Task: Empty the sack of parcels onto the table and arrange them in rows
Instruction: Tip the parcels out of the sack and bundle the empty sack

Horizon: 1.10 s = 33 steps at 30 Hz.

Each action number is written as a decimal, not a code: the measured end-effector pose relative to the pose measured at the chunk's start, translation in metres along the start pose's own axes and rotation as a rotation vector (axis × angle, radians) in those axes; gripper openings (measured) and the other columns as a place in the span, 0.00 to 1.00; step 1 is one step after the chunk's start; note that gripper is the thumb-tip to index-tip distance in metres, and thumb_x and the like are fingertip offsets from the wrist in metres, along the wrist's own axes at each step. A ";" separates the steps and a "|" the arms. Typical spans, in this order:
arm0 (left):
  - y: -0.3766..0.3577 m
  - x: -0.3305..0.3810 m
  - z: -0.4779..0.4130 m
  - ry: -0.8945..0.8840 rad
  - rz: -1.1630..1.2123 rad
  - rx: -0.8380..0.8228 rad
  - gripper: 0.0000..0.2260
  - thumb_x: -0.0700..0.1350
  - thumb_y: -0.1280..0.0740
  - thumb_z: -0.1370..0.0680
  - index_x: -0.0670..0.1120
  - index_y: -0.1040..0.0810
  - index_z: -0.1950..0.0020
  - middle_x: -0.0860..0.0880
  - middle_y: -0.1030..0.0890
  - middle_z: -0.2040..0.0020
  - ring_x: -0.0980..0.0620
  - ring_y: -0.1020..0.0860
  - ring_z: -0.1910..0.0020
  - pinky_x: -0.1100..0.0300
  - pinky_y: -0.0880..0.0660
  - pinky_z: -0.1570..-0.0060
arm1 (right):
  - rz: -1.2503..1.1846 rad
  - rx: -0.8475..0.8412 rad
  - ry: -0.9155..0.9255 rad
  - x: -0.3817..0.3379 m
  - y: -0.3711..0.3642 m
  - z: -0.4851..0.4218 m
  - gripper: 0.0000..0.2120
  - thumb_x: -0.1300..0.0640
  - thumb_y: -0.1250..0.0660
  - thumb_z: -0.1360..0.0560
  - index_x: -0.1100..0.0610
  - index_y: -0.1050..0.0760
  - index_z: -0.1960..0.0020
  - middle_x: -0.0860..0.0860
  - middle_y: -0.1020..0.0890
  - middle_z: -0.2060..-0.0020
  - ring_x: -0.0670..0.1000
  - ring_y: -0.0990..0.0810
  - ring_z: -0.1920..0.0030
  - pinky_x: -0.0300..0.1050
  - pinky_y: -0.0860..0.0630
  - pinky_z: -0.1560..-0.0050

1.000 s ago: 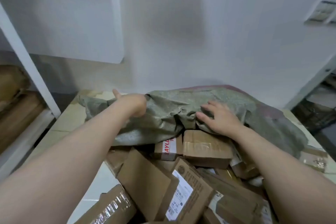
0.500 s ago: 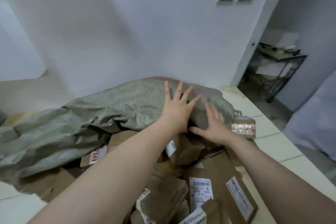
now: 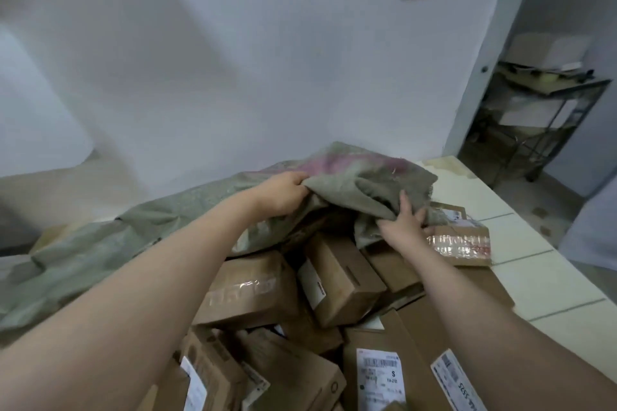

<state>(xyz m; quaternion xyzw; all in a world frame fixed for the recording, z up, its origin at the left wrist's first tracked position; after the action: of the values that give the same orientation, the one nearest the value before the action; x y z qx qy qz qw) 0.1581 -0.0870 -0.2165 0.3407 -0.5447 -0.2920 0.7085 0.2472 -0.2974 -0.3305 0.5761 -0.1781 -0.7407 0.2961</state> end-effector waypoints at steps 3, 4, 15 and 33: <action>0.006 -0.013 0.009 0.063 0.144 -0.104 0.13 0.47 0.44 0.17 0.50 0.24 0.35 0.46 0.22 0.36 0.45 0.23 0.41 0.53 0.25 0.47 | -0.480 0.012 0.176 -0.040 0.002 -0.007 0.26 0.57 0.39 0.21 0.45 0.37 0.25 0.54 0.28 0.31 0.57 0.26 0.35 0.53 0.27 0.35; 0.004 -0.015 0.011 0.057 0.150 -0.104 0.13 0.48 0.43 0.17 0.49 0.25 0.36 0.44 0.21 0.38 0.42 0.22 0.42 0.49 0.24 0.47 | -0.617 0.011 0.182 -0.054 0.003 -0.003 0.23 0.57 0.40 0.20 0.45 0.35 0.26 0.52 0.24 0.35 0.55 0.24 0.39 0.52 0.24 0.38; -0.036 -0.016 0.040 -0.024 -0.396 -0.176 0.41 0.73 0.41 0.28 0.52 0.43 0.21 0.49 0.44 0.20 0.47 0.52 0.21 0.35 0.64 0.28 | 0.049 -0.051 0.729 -0.138 0.000 0.052 0.22 0.68 0.35 0.24 0.54 0.25 0.31 0.52 0.28 0.29 0.51 0.31 0.28 0.46 0.38 0.26; 0.000 -0.054 0.058 -0.073 -0.542 0.002 0.32 0.72 0.51 0.24 0.64 0.52 0.22 0.56 0.49 0.20 0.50 0.57 0.21 0.30 0.70 0.34 | 0.039 -0.220 0.718 -0.150 -0.006 0.107 0.11 0.49 0.34 0.21 0.52 0.16 0.53 0.44 0.15 0.59 0.41 0.17 0.56 0.42 0.21 0.48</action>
<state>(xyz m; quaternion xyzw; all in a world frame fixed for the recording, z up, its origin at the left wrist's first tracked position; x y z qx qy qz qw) 0.0889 -0.0544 -0.2367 0.4640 -0.4592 -0.4827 0.5838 0.1674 -0.2049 -0.1929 0.7603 0.0070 -0.5007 0.4138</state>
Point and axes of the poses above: each hand's wrist, its own z-axis away from the middle knuckle, its own y-axis out of the back of the hand, x = y × z, the point moved 6 cm from there along -z, towards the middle knuckle
